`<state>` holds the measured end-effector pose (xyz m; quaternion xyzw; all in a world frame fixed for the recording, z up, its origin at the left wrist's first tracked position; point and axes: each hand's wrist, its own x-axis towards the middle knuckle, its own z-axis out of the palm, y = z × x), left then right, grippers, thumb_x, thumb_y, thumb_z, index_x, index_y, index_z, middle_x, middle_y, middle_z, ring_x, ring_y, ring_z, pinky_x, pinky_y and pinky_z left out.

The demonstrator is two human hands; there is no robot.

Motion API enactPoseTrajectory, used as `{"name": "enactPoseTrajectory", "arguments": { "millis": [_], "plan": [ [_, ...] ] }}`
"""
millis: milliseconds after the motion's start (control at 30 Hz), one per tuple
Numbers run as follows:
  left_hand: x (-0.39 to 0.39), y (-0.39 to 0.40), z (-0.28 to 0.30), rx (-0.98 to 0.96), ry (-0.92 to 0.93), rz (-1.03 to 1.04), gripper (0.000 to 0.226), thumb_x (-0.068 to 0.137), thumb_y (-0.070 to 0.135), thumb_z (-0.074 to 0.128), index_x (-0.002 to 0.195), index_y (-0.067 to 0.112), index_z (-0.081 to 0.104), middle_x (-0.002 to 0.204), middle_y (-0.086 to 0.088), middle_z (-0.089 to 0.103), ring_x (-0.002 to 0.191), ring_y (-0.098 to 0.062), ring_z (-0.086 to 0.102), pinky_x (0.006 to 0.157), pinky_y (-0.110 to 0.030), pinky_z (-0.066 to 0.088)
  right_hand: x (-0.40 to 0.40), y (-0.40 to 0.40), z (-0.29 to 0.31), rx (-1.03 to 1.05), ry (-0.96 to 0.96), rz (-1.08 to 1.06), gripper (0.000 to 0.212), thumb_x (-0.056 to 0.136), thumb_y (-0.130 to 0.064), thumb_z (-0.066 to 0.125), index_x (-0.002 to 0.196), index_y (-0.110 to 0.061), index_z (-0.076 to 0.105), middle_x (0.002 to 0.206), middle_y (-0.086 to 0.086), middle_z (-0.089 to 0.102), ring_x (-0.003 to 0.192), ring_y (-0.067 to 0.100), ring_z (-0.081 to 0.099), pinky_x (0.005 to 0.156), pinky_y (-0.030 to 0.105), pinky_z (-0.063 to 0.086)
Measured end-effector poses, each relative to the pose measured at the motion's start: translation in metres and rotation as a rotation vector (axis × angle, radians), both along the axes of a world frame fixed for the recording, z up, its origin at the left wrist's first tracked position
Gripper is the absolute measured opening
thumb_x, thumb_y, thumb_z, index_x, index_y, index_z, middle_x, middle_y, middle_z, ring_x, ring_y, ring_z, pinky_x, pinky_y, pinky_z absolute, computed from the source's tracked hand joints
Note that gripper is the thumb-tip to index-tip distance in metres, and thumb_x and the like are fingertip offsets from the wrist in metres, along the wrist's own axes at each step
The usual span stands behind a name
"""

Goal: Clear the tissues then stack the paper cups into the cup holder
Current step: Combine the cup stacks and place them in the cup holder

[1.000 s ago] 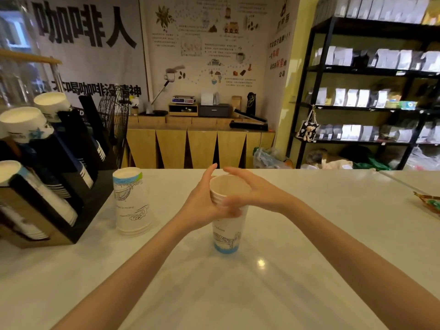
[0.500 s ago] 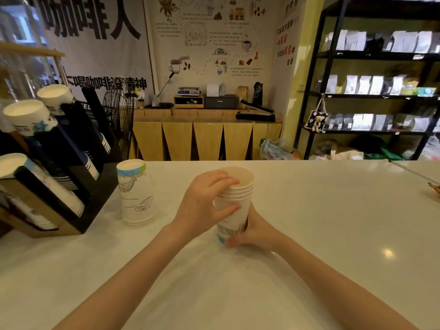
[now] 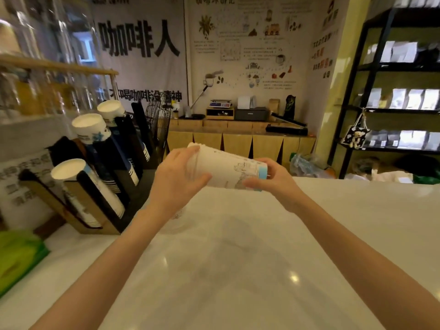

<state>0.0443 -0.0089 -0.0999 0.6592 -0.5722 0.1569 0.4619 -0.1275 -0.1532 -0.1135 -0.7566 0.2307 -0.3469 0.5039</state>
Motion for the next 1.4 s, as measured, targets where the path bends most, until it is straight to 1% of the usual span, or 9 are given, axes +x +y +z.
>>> {"name": "enactPoseTrajectory", "arguments": {
  "millis": [100,300,467,600,700,833,967,1300,1400],
  "plan": [
    [0.015,0.006,-0.003,0.072,0.002,0.098,0.076,0.068,0.029,0.075,0.133,0.018,0.037,0.125,-0.010,0.050,0.102,-0.011,0.043,0.085,-0.027,0.038,0.028,0.000,0.030,-0.003,-0.109,0.001,0.035,0.073,-0.013,0.072,0.101,-0.022,0.053,0.099,-0.004,0.064,0.089,0.013,0.066,0.072,0.025,0.059],
    [0.048,0.005,-0.007,0.101,0.020,0.242,0.079,0.065,0.054,0.068,0.131,0.024,0.036,0.118,-0.002,0.062,0.102,-0.021,0.060,0.084,-0.041,0.053,0.088,0.015,0.077,-0.100,-0.251,-0.013,0.043,0.074,-0.027,0.073,0.109,-0.023,0.049,0.106,-0.003,0.061,0.099,0.016,0.061,0.082,0.031,0.056],
    [0.064,0.005,-0.013,0.218,0.066,0.379,0.076,0.063,0.065,0.063,0.121,0.020,0.042,0.105,-0.002,0.067,0.086,-0.019,0.059,0.066,-0.032,0.046,0.134,0.029,0.087,-0.266,-0.217,-0.014,0.070,0.069,-0.034,0.077,0.126,-0.018,0.041,0.106,-0.011,0.052,0.091,0.001,0.054,0.072,0.017,0.050],
    [0.080,0.003,-0.029,0.330,0.076,0.459,0.072,0.056,0.077,0.055,0.102,0.021,0.051,0.099,0.001,0.064,0.086,-0.019,0.058,0.068,-0.035,0.049,0.163,0.033,0.076,-0.373,-0.126,0.015,0.072,0.069,-0.034,0.077,0.128,-0.016,0.040,0.108,-0.007,0.051,0.081,-0.006,0.050,0.061,0.009,0.045],
    [0.090,0.000,-0.043,0.358,0.152,0.425,0.069,0.056,0.074,0.058,0.098,0.020,0.052,0.098,0.001,0.060,0.091,-0.020,0.057,0.067,-0.033,0.045,0.176,0.031,0.061,-0.377,-0.076,0.026,0.070,0.068,-0.034,0.078,0.125,-0.017,0.041,0.104,-0.007,0.052,0.079,-0.004,0.052,0.057,0.009,0.045],
    [0.096,-0.007,-0.061,0.359,0.325,0.316,0.071,0.058,0.060,0.069,0.114,0.020,0.052,0.112,-0.001,0.061,0.100,-0.020,0.058,0.082,-0.041,0.052,0.184,0.027,0.041,-0.314,-0.029,0.036,0.070,0.068,-0.036,0.077,0.125,-0.018,0.040,0.106,-0.006,0.052,0.084,0.003,0.053,0.062,0.012,0.044],
    [0.096,-0.010,-0.076,0.369,0.498,0.183,0.076,0.058,0.043,0.078,0.122,0.018,0.047,0.122,-0.002,0.058,0.109,-0.018,0.055,0.089,-0.035,0.051,0.186,0.026,0.019,-0.274,0.007,0.042,0.067,0.070,-0.033,0.076,0.124,-0.017,0.040,0.106,-0.006,0.052,0.087,0.005,0.053,0.063,0.012,0.045],
    [0.094,-0.011,-0.111,0.473,0.582,0.190,0.085,0.058,0.043,0.079,0.128,0.019,0.038,0.132,-0.003,0.052,0.121,-0.022,0.049,0.098,-0.040,0.045,0.187,0.028,-0.025,-0.225,0.071,0.028,0.070,0.072,-0.031,0.075,0.129,-0.018,0.037,0.129,0.004,0.054,0.098,0.007,0.049,0.060,0.008,0.041],
    [0.092,-0.012,-0.113,0.444,0.583,0.190,0.084,0.058,0.043,0.079,0.127,0.018,0.039,0.131,-0.004,0.053,0.119,-0.022,0.051,0.097,-0.040,0.046,0.185,0.028,-0.029,-0.200,0.091,0.047,0.074,0.071,-0.030,0.076,0.131,-0.018,0.035,0.131,0.002,0.051,0.103,0.008,0.047,0.071,0.013,0.045]
  ]
}}
